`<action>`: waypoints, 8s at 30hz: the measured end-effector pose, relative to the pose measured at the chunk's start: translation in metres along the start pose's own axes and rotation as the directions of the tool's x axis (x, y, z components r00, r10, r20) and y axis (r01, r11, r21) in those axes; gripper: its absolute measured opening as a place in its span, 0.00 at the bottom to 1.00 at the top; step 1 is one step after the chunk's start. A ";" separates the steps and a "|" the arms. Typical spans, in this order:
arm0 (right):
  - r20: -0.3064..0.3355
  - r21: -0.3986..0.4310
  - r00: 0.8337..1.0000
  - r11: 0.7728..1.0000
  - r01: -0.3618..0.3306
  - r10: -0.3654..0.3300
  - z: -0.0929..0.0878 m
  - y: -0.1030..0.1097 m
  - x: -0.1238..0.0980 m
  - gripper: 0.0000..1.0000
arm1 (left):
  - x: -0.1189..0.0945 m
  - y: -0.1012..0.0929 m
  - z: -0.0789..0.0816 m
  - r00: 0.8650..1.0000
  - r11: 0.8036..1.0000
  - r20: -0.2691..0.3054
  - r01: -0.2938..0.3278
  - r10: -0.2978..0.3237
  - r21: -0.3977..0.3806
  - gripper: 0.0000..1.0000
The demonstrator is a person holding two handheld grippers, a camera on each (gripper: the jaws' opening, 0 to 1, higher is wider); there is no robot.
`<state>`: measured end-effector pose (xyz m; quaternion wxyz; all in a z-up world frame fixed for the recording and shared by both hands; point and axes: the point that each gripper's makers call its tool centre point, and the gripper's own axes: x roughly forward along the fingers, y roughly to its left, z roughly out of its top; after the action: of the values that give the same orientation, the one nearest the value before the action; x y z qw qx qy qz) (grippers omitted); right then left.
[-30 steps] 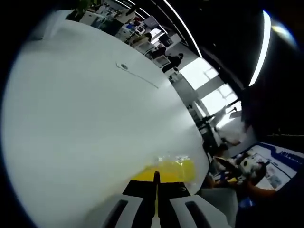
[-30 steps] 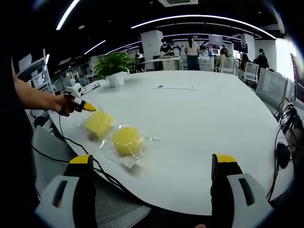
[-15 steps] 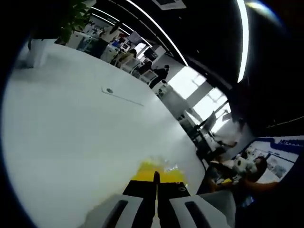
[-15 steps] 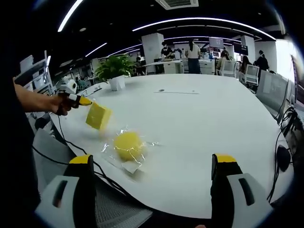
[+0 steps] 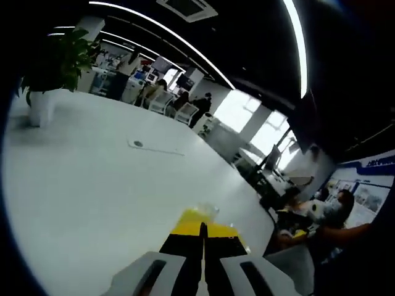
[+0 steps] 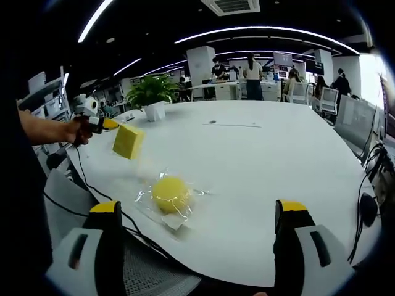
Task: Compare the silicone blocks by pressing each to a similar depth, holding the contact briefly, and releasing to observe deformation and rebound differences across the visible hardness samples.
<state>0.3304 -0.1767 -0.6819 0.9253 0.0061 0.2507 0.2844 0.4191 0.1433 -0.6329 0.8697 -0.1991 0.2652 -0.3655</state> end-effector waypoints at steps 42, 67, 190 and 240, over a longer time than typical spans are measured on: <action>0.205 -0.122 0.962 0.980 -0.156 0.178 0.137 0.041 0.002 0.97 | -0.055 -0.103 0.114 0.968 0.974 0.190 0.126 -0.162 0.188 0.00; 0.264 -0.233 0.862 0.896 -0.379 0.434 0.214 0.107 0.013 0.97 | -0.060 -0.176 0.123 0.933 0.942 0.192 0.262 -0.303 0.211 0.00; 0.244 -0.199 0.585 0.630 -0.750 0.773 0.267 0.220 -0.011 0.08 | -0.074 -0.230 0.126 0.879 0.883 0.194 0.377 -0.436 0.280 0.00; 0.178 -0.193 0.595 0.620 -0.760 0.784 0.259 0.215 -0.010 0.01 | -0.067 -0.233 0.118 0.901 0.862 0.156 0.319 -0.404 0.394 0.00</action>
<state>0.3319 0.0325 -0.4183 0.7331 0.1044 0.0931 0.6656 0.3274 0.0591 -0.3939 0.8315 -0.1252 0.0475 -0.5391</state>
